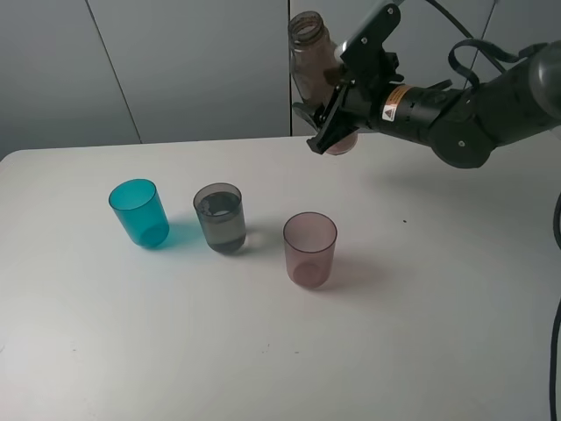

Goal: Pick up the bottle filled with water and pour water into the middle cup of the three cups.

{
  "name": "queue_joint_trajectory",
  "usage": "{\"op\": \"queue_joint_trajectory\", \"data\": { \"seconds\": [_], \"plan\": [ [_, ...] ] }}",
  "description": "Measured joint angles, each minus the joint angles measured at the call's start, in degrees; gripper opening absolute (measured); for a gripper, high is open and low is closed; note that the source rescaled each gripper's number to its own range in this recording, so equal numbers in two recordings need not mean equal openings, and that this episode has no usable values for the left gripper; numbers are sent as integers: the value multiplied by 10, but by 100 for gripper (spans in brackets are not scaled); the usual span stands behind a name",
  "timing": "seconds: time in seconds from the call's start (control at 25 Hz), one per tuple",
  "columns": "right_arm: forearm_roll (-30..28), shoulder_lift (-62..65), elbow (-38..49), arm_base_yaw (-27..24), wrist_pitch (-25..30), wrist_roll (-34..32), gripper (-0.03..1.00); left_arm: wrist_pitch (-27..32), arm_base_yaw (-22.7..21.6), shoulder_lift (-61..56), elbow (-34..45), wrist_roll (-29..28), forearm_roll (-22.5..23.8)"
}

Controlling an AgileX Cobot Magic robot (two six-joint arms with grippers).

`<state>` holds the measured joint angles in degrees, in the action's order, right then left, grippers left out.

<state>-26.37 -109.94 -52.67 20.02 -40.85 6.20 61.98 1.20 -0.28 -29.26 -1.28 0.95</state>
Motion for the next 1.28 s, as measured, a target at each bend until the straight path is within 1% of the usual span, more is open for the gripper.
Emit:
{"op": "queue_joint_trajectory", "data": {
  "seconds": [0.24,0.4,0.48,0.6,0.8,0.96,1.28],
  "plan": [
    [0,1,27,-47,-2,-67,4,0,0,0,0,0,0],
    [1,-18,27,-73,-28,-83,4,0,0,0,0,0,0],
    [2,-35,27,-81,-30,-84,4,0,0,0,0,0,0],
    [3,-63,27,-86,-46,-85,4,0,0,0,0,0,0],
    [21,-101,27,-89,-120,-106,4,0,0,0,0,0,0],
    [36,-115,27,-89,-156,-122,4,0,0,0,0,0,0],
    [47,-141,27,-89,-162,-128,4,0,0,0,0,0,0]
  ]
}}
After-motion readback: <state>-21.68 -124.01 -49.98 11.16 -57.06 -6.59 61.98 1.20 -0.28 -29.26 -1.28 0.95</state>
